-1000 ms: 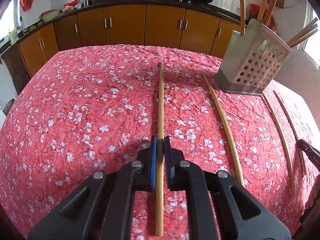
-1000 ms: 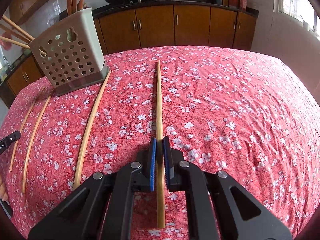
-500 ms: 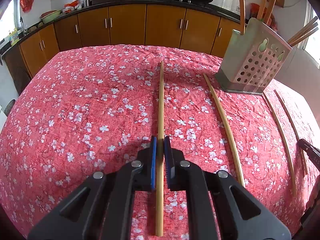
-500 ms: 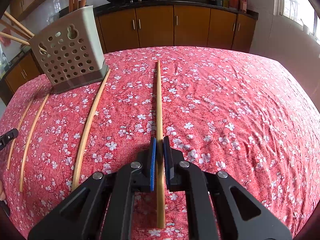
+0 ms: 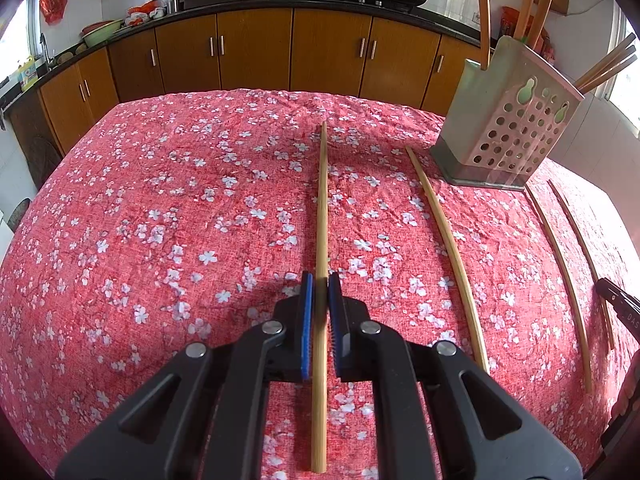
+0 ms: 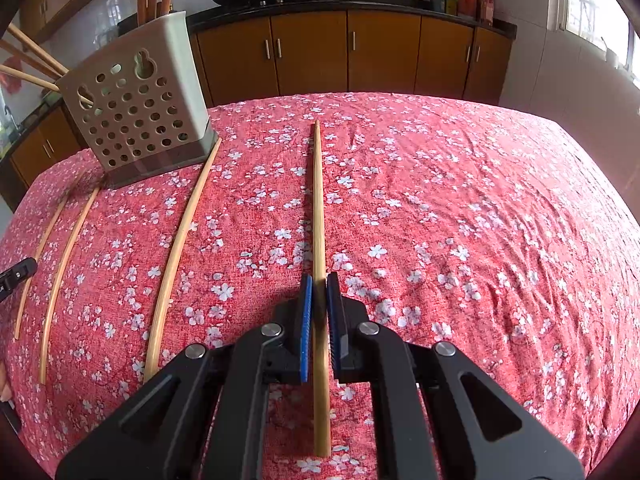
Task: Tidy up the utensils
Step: 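Hold both grasped chopsticks against the cloth and tighten the grip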
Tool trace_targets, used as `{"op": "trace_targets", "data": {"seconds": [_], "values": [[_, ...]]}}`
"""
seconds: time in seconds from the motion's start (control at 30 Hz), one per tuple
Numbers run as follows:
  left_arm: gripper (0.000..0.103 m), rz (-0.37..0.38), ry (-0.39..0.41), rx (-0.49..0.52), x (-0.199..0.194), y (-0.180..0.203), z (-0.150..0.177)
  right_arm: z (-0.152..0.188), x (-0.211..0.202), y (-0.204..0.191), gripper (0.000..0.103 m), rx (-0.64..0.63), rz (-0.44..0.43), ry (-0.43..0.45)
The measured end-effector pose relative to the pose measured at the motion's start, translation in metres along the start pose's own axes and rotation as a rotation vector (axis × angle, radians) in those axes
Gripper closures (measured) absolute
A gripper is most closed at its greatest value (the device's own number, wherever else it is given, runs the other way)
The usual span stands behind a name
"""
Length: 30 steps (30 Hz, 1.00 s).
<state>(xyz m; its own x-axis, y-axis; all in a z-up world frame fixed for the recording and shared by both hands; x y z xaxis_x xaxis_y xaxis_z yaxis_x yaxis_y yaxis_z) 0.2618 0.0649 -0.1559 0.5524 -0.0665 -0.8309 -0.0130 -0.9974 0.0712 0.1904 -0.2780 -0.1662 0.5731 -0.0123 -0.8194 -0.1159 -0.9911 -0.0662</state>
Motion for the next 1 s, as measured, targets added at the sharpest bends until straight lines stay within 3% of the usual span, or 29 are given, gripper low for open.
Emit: {"op": "trace_targets", "data": {"seconds": [0.7, 1.0], "values": [[0.087, 0.006, -0.005, 0.000, 0.000, 0.006, -0.003, 0.000, 0.000, 0.000, 0.094, 0.001, 0.000, 0.000], [0.087, -0.006, -0.012, 0.052, -0.012, 0.008, 0.014, 0.005, -0.005, 0.001, 0.094, 0.005, -0.016, -0.001]]}}
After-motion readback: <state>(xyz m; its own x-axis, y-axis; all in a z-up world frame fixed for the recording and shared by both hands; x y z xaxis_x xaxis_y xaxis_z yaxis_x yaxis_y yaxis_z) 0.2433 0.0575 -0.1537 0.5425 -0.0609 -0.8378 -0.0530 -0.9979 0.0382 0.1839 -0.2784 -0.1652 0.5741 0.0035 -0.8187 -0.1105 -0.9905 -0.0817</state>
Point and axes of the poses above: each gripper's, at about its wrist camera, not at the fingertips, and x roughly the way its jaws point, y to its right, z to its underside, the point moved 6 cm from there along x, roughly the way its jaws point, and after that the axes turned 6 degrees about -y, right-handed, at the moved point
